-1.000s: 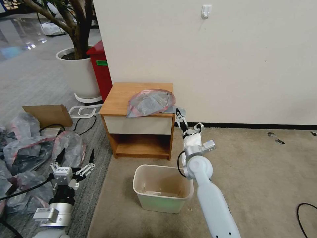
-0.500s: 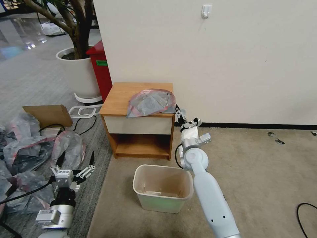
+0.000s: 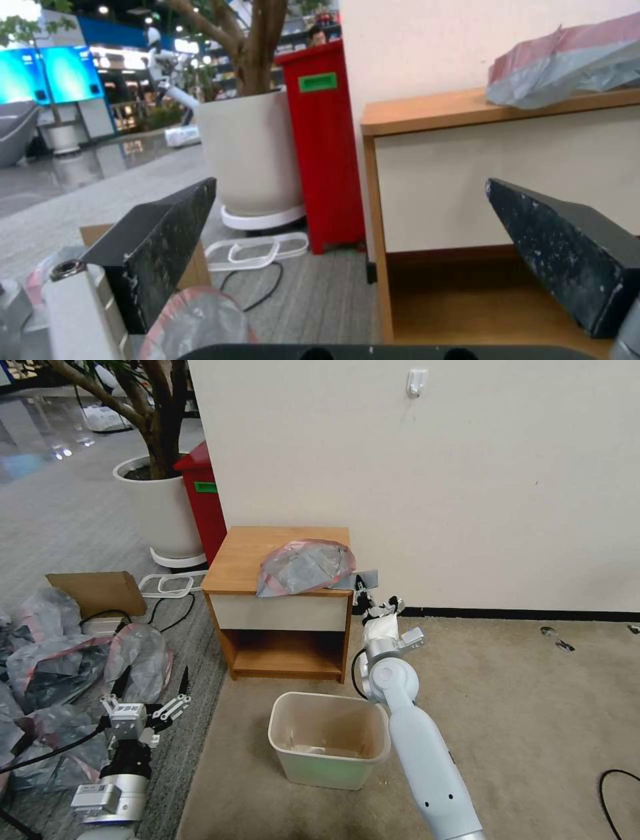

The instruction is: Pick up the garbage bag from the table and place it over the trash can.

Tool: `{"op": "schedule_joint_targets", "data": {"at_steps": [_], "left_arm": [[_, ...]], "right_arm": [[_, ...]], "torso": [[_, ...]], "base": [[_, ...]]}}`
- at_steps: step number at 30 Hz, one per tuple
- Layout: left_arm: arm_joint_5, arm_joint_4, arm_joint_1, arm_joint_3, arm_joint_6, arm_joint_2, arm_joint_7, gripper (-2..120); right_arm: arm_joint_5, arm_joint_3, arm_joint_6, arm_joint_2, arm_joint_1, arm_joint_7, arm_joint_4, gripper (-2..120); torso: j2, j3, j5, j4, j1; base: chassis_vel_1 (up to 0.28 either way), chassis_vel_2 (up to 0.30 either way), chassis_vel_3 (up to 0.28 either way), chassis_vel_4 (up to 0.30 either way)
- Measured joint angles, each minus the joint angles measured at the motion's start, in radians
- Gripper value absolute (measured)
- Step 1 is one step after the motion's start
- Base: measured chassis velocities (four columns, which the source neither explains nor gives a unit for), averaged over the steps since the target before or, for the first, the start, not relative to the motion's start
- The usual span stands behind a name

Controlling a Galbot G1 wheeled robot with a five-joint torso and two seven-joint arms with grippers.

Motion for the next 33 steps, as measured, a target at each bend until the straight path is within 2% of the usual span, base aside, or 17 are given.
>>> {"op": "schedule_joint_targets", "data": {"at_steps": [2, 5, 6, 9, 10, 15, 20, 25, 33], "left_arm": [[0.000, 0.003, 0.002, 0.000, -0.004, -0.001, -0.004, 100], [0.000, 0.011, 0.006, -0.004, -0.013, -0.002, -0.014, 100], [0.000, 0.011, 0.006, -0.004, -0.013, -0.002, -0.014, 100], [-0.003, 0.015, 0.006, -0.014, -0.016, -0.001, -0.023, 100], [-0.003, 0.015, 0.006, -0.014, -0.016, -0.001, -0.023, 100], [-0.012, 0.022, 0.005, -0.030, -0.016, 0.007, -0.040, 100], [-0.016, 0.034, 0.004, -0.033, -0.018, 0.006, -0.045, 100], [-0.014, 0.047, -0.003, -0.033, -0.018, 0.002, -0.048, 100], [-0.015, 0.051, -0.002, -0.036, -0.026, -0.004, -0.063, 100]], "right_arm": [[0.000, -0.014, 0.000, -0.009, -0.013, 0.016, 0.033, 0], [-0.009, -0.067, -0.024, -0.043, -0.049, 0.126, 0.165, 0], [-0.009, -0.067, -0.024, -0.043, -0.049, 0.126, 0.165, 0], [-0.036, -0.133, -0.107, -0.091, -0.091, 0.297, 0.292, 0], [-0.036, -0.133, -0.107, -0.091, -0.091, 0.297, 0.292, 0], [-0.067, -0.223, -0.221, -0.167, -0.157, 0.485, 0.441, 0], [-0.070, -0.298, -0.269, -0.231, -0.246, 0.556, 0.560, 0], [-0.117, -0.367, -0.282, -0.298, -0.345, 0.551, 0.639, 0], [-0.226, -0.386, -0.257, -0.343, -0.485, 0.539, 0.602, 0]], "torso": [[0.000, 0.000, 0.0001, 0.0000, 0.000], [0.000, 0.000, 0.0000, 0.0000, 0.000], [0.000, 0.000, 0.0000, 0.0000, 0.000], [0.000, 0.000, -0.0001, 0.0000, 0.000], [0.000, 0.000, -0.0001, 0.0000, 0.000], [0.000, 0.000, 0.0001, 0.0001, 0.000], [0.000, 0.000, 0.0000, 0.0000, 0.000], [0.000, 0.000, 0.0001, -0.0001, 0.000], [0.000, 0.000, 0.0001, 0.0000, 0.000]], "base": [[0.000, 0.000, 0.000, 0.000], [0.000, 0.000, 0.000, 0.000], [0.000, 0.000, 0.000, 0.000], [0.000, 0.000, 0.000, 0.000], [0.000, 0.000, 0.000, 0.000], [0.000, 0.000, 0.000, 0.000], [0.000, 0.000, 0.000, 0.000], [0.000, 0.000, 0.000, 0.000], [0.000, 0.000, 0.000, 0.000]]}}
